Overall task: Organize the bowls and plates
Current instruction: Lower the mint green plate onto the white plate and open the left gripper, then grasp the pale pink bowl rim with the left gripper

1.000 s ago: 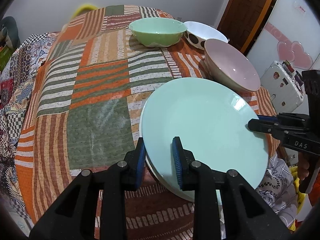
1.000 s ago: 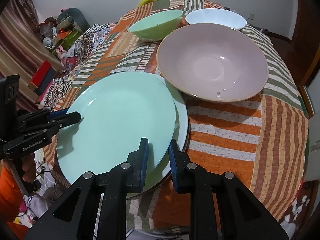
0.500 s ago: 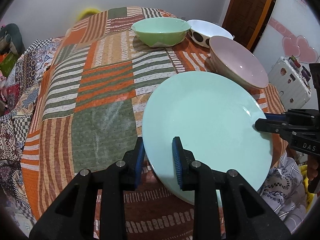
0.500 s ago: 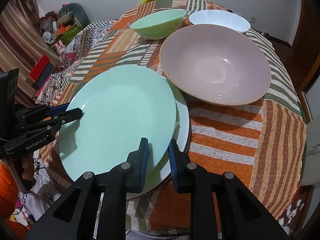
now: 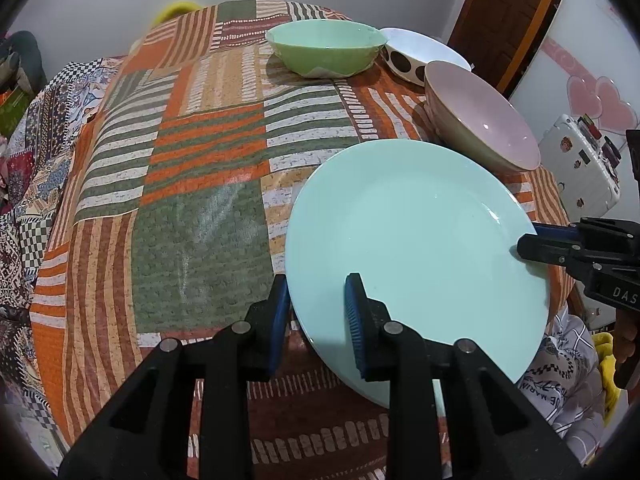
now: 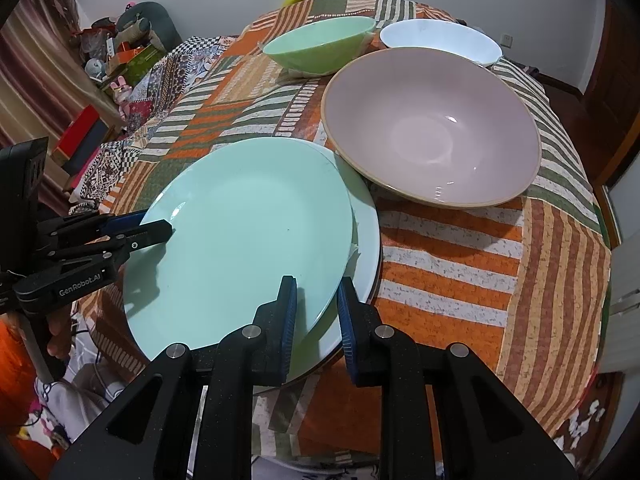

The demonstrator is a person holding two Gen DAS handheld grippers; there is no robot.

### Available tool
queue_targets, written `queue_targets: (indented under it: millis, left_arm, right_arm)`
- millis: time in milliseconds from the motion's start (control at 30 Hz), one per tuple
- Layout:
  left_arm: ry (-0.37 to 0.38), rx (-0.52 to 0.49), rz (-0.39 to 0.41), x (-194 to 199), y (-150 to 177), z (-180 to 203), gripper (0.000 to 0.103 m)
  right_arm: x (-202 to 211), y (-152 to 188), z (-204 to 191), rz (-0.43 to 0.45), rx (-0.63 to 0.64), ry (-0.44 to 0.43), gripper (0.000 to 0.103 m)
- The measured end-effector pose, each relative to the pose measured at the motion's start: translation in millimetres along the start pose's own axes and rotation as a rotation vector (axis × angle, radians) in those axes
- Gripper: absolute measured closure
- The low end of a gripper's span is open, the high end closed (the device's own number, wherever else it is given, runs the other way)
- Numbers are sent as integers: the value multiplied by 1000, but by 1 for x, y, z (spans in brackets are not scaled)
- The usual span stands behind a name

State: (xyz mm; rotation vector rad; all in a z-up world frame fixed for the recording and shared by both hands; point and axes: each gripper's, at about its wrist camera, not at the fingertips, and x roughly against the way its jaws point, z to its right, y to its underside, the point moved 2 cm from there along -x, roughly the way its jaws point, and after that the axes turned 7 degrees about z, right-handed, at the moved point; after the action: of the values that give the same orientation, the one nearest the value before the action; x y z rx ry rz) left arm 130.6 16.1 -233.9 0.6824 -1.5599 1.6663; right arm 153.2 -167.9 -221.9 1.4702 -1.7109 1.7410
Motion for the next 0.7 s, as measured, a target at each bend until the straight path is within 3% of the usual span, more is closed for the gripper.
queue_targets:
  millis: [133, 400, 600, 700]
  left_arm:
    - [9, 5, 9, 6, -2, -1, 76]
    - [-4, -26, 100, 33, -25, 0, 74]
    - [-21, -25, 152, 44, -53, -8, 73]
    - [-20, -24, 172, 47, -67, -10, 71]
  right_arm:
    - [7, -2, 2, 16, 4, 31, 83]
    - [24, -17, 7, 74, 0, 45, 80]
    - [34, -43, -1, 135, 33, 42, 79]
    - [38, -57, -2, 173, 49, 47, 73]
